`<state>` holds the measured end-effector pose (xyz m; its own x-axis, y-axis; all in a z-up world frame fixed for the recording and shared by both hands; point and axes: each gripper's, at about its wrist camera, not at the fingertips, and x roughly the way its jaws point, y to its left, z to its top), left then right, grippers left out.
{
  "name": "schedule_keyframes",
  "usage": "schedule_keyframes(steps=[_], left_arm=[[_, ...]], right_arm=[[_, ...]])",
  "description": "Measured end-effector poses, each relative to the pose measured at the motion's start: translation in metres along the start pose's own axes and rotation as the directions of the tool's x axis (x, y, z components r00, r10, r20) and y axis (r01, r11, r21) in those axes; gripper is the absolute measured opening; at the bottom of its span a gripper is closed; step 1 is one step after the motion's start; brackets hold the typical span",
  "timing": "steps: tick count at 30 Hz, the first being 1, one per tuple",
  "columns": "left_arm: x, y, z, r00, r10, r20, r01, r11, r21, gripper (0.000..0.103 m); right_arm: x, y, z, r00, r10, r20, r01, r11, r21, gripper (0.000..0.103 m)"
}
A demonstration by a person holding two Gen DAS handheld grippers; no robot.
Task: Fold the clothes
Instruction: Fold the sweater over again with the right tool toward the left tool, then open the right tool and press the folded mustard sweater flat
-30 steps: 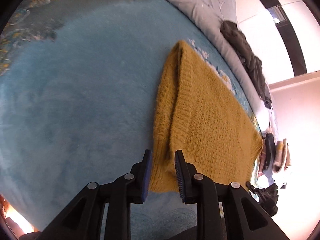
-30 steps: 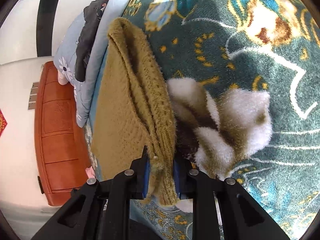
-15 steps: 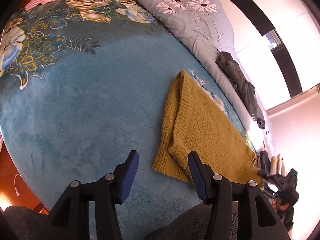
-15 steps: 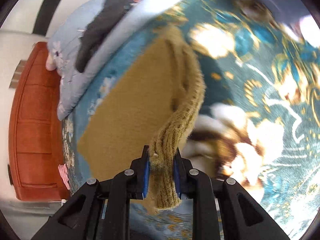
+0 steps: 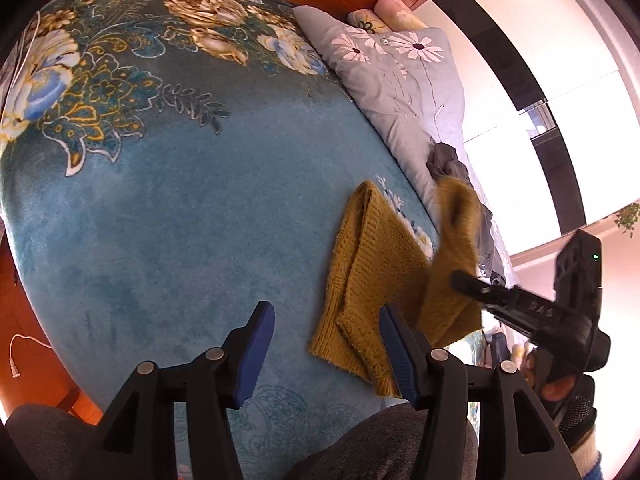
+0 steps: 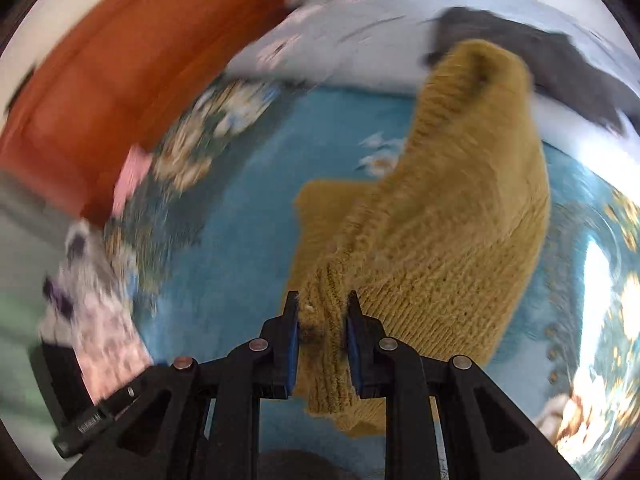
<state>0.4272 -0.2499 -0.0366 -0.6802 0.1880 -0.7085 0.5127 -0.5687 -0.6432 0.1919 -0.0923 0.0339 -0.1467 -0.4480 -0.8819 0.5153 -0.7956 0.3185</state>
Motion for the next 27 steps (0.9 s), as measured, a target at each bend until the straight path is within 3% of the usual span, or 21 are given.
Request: schedule_keyframes(steps=[3,5,13,17,19,24,25,26,27], left_arm=[[0.001,0.005,0.0,1.0,0.004,-0.01,-0.004,1.0,-0.017,0.059],[0.002,0.008,0.001,1.0,0.007,-0.013,-0.008,1.0,-0.026,0.059],[0.012,0.01,-0.001,0.999,0.009,-0.039,-0.01,0.999,-0.04,0.059],[0.021,0.003,-0.003,0.998,0.012,-0.065,-0.014,1.0,-0.024,0.06],[0.027,-0.001,-0.003,0.997,0.013,-0.08,-0.014,1.0,-0.013,0.06],[0.052,-0.016,0.0,0.992,0.002,-0.129,0.001,1.0,0.021,0.063],[0.06,-0.02,0.001,0.99,0.001,-0.141,0.002,1.0,0.024,0.064],[0.067,-0.023,0.001,0.988,0.001,-0.154,0.004,1.0,0.027,0.064],[0.075,-0.026,0.002,0.986,0.003,-0.168,0.002,1.0,0.031,0.065]], right_arm=[[0.038,0.035,-0.007,0.993,-0.005,-0.122,-0.008,0.994,-0.107,0.021],[0.067,0.046,-0.012,0.976,-0.045,-0.213,0.015,0.99,-0.138,0.021],[0.091,0.057,-0.021,0.961,-0.055,-0.27,0.019,0.991,-0.132,0.028],[0.091,0.046,-0.027,0.948,0.065,-0.312,-0.103,0.989,-0.108,0.036],[0.084,0.042,-0.027,0.93,0.2,-0.309,-0.229,0.972,-0.059,0.043],[0.033,-0.004,-0.02,0.97,0.234,-0.07,-0.233,0.972,0.019,0.045],[0.02,-0.017,-0.019,0.972,0.235,-0.01,-0.234,0.971,0.047,0.051],[0.008,-0.031,-0.018,0.971,0.233,0.049,-0.236,0.969,0.076,0.068],[-0.002,-0.05,-0.023,0.97,0.222,0.098,-0.233,0.966,0.116,0.078]])
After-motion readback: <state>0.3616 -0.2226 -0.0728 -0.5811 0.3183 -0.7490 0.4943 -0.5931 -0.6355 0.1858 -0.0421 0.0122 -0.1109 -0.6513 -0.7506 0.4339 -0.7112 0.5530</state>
